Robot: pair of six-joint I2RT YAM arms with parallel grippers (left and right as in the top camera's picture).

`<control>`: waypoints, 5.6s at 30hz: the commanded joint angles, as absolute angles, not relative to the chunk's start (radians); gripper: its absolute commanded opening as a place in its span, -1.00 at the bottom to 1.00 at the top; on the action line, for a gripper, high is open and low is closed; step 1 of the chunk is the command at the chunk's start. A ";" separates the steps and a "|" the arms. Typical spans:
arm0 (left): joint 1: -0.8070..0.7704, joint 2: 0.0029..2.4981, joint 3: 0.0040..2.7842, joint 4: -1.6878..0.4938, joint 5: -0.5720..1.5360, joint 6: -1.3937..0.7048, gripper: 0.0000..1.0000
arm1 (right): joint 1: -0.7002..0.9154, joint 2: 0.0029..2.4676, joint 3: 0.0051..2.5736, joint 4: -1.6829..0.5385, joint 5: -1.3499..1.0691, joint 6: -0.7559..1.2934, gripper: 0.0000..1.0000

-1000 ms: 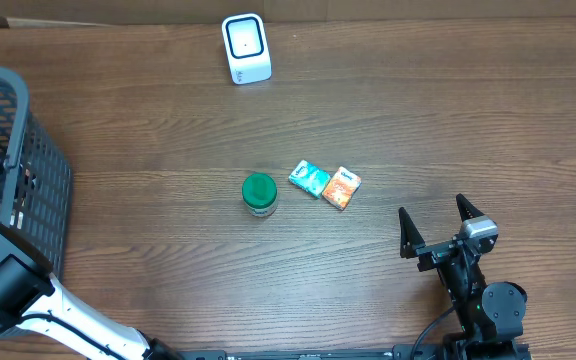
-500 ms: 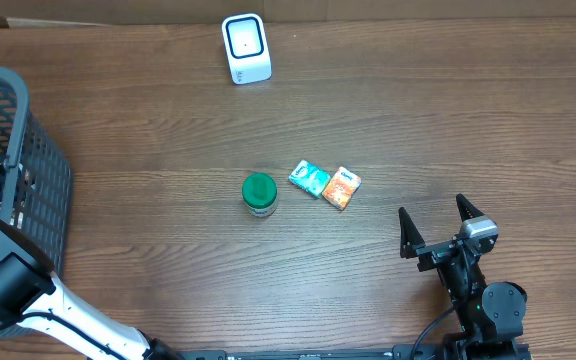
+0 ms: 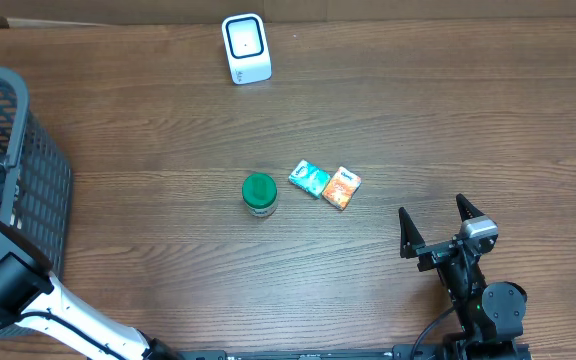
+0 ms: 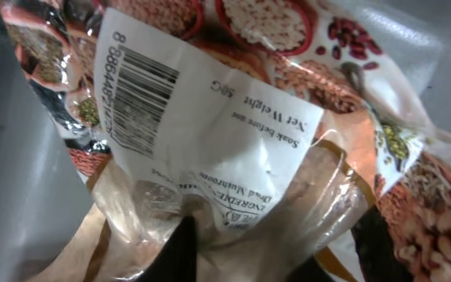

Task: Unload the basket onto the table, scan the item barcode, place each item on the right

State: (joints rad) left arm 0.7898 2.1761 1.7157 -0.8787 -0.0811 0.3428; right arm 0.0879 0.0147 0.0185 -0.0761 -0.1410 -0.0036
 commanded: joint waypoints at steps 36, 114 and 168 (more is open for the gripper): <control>0.784 2.230 2.358 -1.548 0.072 -0.005 -0.92 | 0.095 0.007 0.008 -0.073 -0.132 -0.008 1.00; 0.785 2.276 2.014 -1.316 -0.084 -0.016 -0.91 | 0.095 0.007 0.008 -0.073 -0.132 -0.009 1.00; 0.926 2.100 1.742 -1.277 0.019 0.069 0.99 | 0.095 0.007 0.008 -0.073 -0.132 -0.009 1.00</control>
